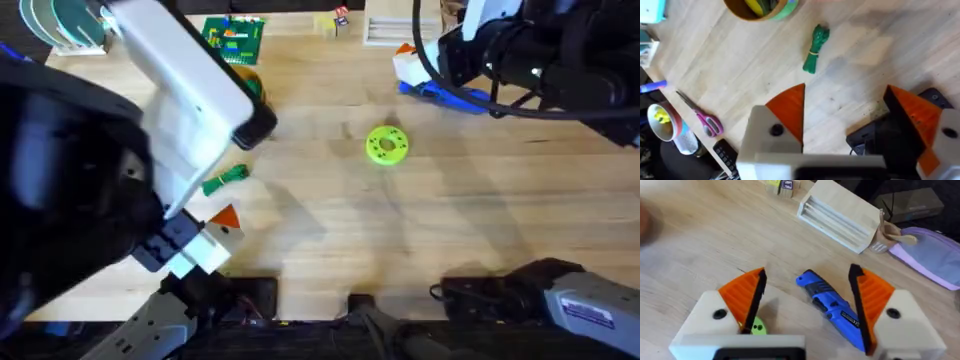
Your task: Pick up the gripper from the table and insert it into the empty holder that is missing its gripper. Then pick up a screw, insert it into the mounting hole, and use the screwdriver to tighten it. Finally, clean up the table by picking up the vegetable and placing it into the bucket.
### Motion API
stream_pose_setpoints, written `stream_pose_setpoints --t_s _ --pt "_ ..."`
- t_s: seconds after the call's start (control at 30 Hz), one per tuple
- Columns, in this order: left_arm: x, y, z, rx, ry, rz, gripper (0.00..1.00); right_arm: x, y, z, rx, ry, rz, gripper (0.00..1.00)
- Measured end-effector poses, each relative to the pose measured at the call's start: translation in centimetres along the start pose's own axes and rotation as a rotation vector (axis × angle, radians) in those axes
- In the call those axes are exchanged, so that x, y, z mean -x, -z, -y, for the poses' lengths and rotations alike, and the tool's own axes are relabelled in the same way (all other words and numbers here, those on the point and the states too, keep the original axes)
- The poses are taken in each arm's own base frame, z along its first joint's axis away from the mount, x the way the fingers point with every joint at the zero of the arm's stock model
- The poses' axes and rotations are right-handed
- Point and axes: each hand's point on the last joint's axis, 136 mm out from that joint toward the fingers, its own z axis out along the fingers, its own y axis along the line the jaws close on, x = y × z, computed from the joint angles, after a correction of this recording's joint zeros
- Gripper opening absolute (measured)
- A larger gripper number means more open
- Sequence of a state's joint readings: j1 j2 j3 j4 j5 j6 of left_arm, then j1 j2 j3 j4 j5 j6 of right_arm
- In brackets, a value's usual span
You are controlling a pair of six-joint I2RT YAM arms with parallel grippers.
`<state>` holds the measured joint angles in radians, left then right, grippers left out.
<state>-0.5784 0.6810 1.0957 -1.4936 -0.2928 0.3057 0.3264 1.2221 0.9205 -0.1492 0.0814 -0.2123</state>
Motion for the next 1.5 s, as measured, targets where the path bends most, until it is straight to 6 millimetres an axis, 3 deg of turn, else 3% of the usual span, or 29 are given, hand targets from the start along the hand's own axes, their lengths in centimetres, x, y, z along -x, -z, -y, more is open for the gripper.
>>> stream_pose_setpoints --t_s 0.23,0.5,0.73,0.93,1.13,1.3,1.5 --pt "-0.8 -4.0 1.2 -0.056 0.03 -0.131 0.991 -0.2 0.0 0.0 0.002 0.0 -0.009 0.994" --pt "-0.5 -5.7 1.5 -0.098 0.031 -0.222 0.991 -0.7 0.0 -0.2 0.006 0.001 -0.03 0.994" --pt "-2.3 -8.0 -0.2 -0.108 0.116 -0.387 0.992 -1.0 0.0 -0.2 0.008 0.002 -0.04 0.994" --pt "-1.4 -11.4 -3.6 -0.07 0.196 -0.371 0.993 -1.2 0.0 -0.2 0.01 0.002 -0.047 0.994" --pt "-2.0 -13.9 -5.0 -0.085 0.223 -0.416 0.992 -1.2 0.0 -0.2 0.01 0.002 -0.047 0.993" --pt "-2.6 -15.9 -4.9 -0.116 0.205 -0.453 0.993 -1.2 0.0 -0.2 0.01 0.002 -0.047 0.993" --pt "-4.2 -18.3 -2.9 -0.162 0.184 -0.477 0.993 -1.3 0.0 -0.3 0.012 0.003 -0.054 0.994"
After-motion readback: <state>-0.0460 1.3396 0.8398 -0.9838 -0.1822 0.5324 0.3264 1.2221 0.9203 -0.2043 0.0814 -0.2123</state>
